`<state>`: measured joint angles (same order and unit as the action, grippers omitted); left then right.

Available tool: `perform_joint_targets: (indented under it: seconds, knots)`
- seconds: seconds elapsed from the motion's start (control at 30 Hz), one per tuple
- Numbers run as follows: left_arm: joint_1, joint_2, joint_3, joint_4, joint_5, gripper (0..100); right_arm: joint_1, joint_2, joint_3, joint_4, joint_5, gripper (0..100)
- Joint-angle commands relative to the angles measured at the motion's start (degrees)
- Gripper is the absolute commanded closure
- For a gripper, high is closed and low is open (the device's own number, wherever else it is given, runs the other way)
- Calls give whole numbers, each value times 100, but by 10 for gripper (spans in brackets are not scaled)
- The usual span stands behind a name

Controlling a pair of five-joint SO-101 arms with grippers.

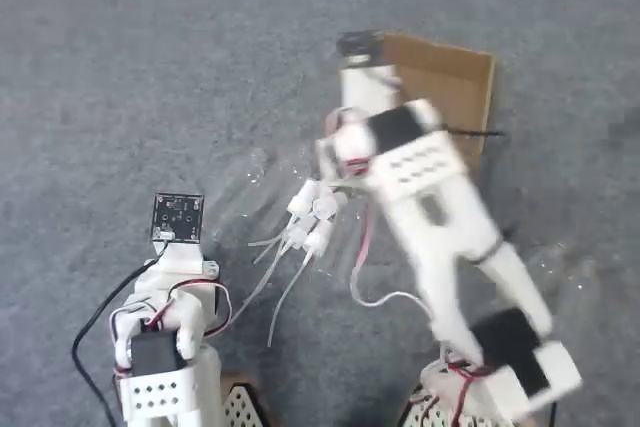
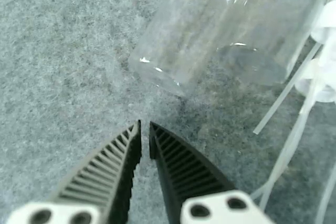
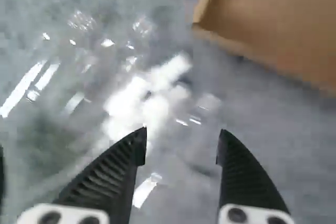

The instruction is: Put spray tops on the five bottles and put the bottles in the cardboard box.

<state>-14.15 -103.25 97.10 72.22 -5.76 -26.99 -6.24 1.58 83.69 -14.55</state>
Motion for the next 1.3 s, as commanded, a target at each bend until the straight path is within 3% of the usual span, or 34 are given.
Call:
perform_joint_targets:
  seconds: [0.0,0.27,0.5,0.6,0.67,0.9,1.27]
  knots:
    - [-26,-114,-57,18,-79,983,1209,-892,-343,866,949,826]
    - [-18,-114,-57,18,-79,983,4620,-1596,114,1763,2901,824]
    - [-18,-114,-57,18,-79,983,6167,-1974,1881,1209,4334,790]
    - [0,-114,-57,18,-79,983,6123,-2237,2743,884,4325,763]
    - [9,-114,-57,18,-79,983,5727,-2501,3121,760,4079,763]
    - [-18,-114,-57,18,-79,983,4127,-3204,4114,-40,2303,763]
    - [-18,-114,-57,18,-79,983,4743,-3204,5187,-1191,2154,764]
